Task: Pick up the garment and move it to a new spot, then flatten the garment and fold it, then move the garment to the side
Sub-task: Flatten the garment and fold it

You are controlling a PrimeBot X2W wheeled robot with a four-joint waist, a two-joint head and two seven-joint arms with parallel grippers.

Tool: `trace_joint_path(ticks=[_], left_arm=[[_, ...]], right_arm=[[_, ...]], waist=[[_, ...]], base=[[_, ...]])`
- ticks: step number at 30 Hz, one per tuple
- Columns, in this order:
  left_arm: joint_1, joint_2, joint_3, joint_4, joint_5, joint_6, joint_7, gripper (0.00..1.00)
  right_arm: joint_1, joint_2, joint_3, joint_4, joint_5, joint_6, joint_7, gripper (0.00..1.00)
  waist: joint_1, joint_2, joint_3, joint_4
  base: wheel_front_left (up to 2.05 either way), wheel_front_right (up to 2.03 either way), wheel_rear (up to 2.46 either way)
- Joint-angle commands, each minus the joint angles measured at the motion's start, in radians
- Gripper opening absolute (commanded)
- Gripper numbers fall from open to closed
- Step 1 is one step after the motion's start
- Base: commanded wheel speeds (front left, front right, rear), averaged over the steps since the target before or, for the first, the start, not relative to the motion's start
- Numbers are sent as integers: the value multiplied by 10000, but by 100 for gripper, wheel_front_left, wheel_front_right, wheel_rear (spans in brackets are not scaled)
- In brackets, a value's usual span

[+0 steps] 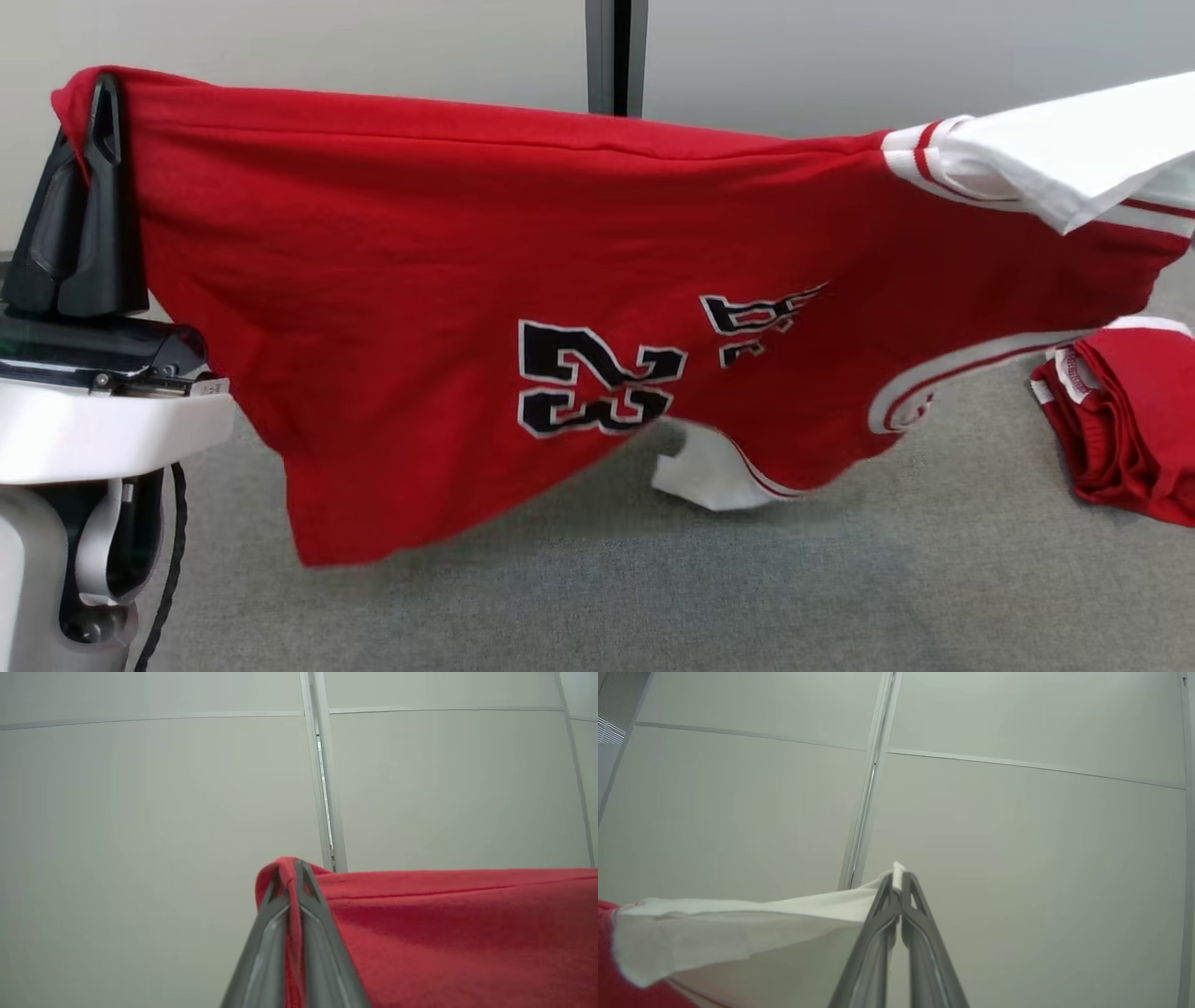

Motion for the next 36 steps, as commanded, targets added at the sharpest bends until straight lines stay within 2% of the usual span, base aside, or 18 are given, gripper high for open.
trace_joint_path(ticks=[1, 10, 15, 20, 25, 28, 29, 36], left_arm=[[-135, 77, 58, -19, 47, 21, 52, 0], [-281, -88, -95, 394, -357, -84, 182, 0], [-920, -204, -125, 1432, -734, -486, -183, 0], [-2651, -583, -290, 2915, -1066, -947, -606, 0], [-5073, -875, -342, 4917, -1186, -1418, -1204, 0], [-6479, -1019, -356, 6278, -1252, -1780, -1645, 0], [-6479, -1019, -356, 6278, -1252, -1780, -1645, 0], [-8771, -1261, -268, 9304, -1306, -2303, -2310, 0]], right_arm=[[-87, -57, -36, -48, 16, -11, 54, 0], [-455, 5, 30, 510, 424, -11, 229, 0], [-1210, 13, 148, 1399, 676, -11, -70, 0], [-3102, -232, 548, 2625, 953, -11, -555, 0], [-5980, -347, 1330, 4643, 1019, -11, -1381, 0], [-7799, -235, 1960, 6046, 1036, -11, -1975, 0], [-7799, -235, 1960, 6046, 1036, -11, -1975, 0], [-10764, 285, 3140, 9331, 1196, -9, -3047, 0]], waist=[[0, -1, -231, -81], [0, -1, -230, -29], [0, -1, 458, -16], [0, -1, 1515, 103], [0, -1, 2347, 79], [0, -1, 2673, 58], [0, -1, 2673, 58], [0, -1, 3066, -54]], base=[[0, 0, 0], [0, 0, 0], [0, 0, 0], [0, 0, 0], [0, 0, 0], [0, 0, 0], [0, 0, 0], [0, 0, 0]])
